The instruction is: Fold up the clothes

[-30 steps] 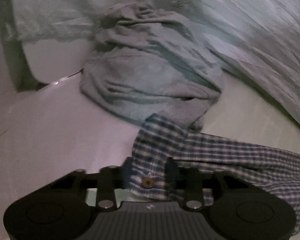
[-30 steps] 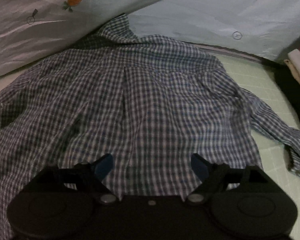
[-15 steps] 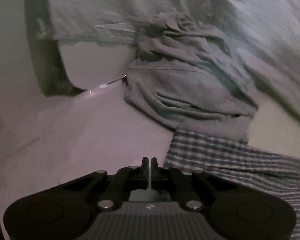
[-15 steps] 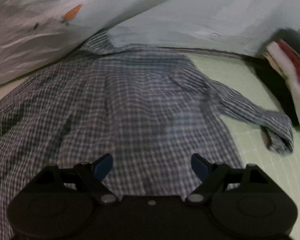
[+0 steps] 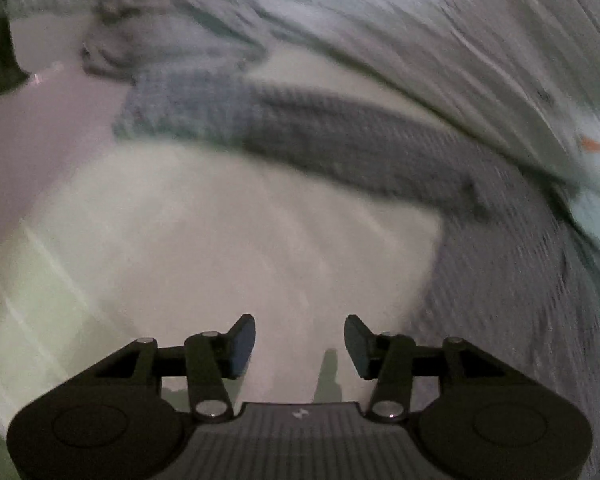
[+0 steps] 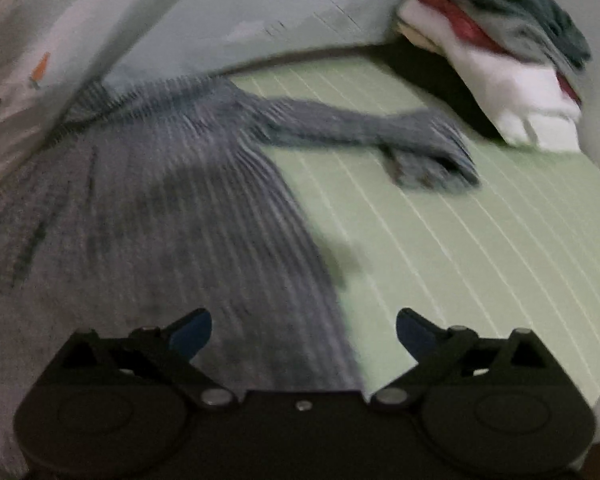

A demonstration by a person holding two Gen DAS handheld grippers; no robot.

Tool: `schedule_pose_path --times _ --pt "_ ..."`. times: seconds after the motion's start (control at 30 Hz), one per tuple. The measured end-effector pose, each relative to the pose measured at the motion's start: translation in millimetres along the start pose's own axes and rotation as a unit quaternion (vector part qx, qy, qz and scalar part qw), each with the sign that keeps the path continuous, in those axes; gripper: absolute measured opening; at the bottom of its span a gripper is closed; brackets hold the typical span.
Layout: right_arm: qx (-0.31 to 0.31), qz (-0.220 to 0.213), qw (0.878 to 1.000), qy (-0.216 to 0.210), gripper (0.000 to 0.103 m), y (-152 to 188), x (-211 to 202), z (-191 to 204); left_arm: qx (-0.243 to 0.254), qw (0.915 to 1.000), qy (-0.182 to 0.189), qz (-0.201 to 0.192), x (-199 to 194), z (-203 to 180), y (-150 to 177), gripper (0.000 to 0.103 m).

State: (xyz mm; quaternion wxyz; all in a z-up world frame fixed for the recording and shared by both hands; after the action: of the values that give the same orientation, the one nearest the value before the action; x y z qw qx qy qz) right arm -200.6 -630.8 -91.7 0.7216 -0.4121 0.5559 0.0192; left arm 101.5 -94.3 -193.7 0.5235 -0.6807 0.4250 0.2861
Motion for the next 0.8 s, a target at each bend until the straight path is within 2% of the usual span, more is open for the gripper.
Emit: schedule_pose_path --times 0.07,0.13,0.23,0.33,0.47,0.57,0.6,0.67,0.73,0.77,0.8 --pt "-0.008 0.015 1.0 -0.001 0.099 11.8 4.2 -11.2 0.004 0.9998 0.013 0.016 -3.4 -10.6 19.9 0.055" --pt "-0.011 0.026 1.0 -0.004 0.099 22.1 7.5 -19.5 0.009 0.9993 0.023 0.026 -6.9 -19.2 35.7 0.065" --pt "-0.009 0.036 0.999 -0.015 0.094 32.7 10.4 -24.1 0.01 0.9986 0.032 0.041 -10.6 -27.5 51.2 0.067" --pt "-0.012 0.044 0.999 -0.028 0.088 38.7 12.6 -22.2 0.037 0.9984 0.012 0.042 -11.3 -37.8 61.5 0.067" --pt "-0.036 0.051 0.997 -0.044 0.087 46.3 12.7 -12.7 0.075 0.9964 -0.02 0.034 -8.6 -46.9 69.0 0.067" --pt "-0.052 0.049 0.996 -0.05 0.087 49.1 11.5 -7.6 0.089 0.9951 -0.028 0.031 -8.2 -48.9 72.5 0.066" --pt "-0.058 0.049 0.996 -0.052 0.084 50.0 11.1 -5.9 0.091 0.9949 -0.031 0.029 -8.9 -48.7 73.2 0.064" --pt "-0.069 0.048 0.995 -0.056 0.081 51.9 10.3 -2.5 0.093 0.9943 -0.047 0.024 -10.4 -47.4 74.2 0.051" --pt "-0.08 0.047 0.994 -0.06 0.076 53.7 9.5 0.9 0.093 0.9937 -0.06 0.019 -11.9 -45.7 75.1 0.022" --pt "-0.087 0.045 0.993 -0.062 0.066 54.3 8.7 2.6 0.088 0.9943 -0.056 0.021 -12.6 -43.3 75.5 0.01" --pt "-0.098 0.043 0.992 -0.062 0.053 54.1 8.1 4.4 0.08 0.9952 -0.051 0.023 -12.9 -40.9 75.4 0.002"
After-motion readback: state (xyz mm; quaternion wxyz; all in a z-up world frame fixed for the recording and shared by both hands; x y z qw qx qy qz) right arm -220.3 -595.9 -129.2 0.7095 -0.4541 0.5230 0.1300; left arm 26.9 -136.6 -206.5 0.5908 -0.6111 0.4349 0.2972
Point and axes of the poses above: each gripper's, at about its wrist camera, not at the fingertips, and x roughly the way its jaws point, z to its left, y to its underside, the point moved 5 cm from there along x, roughly the way its jaws point
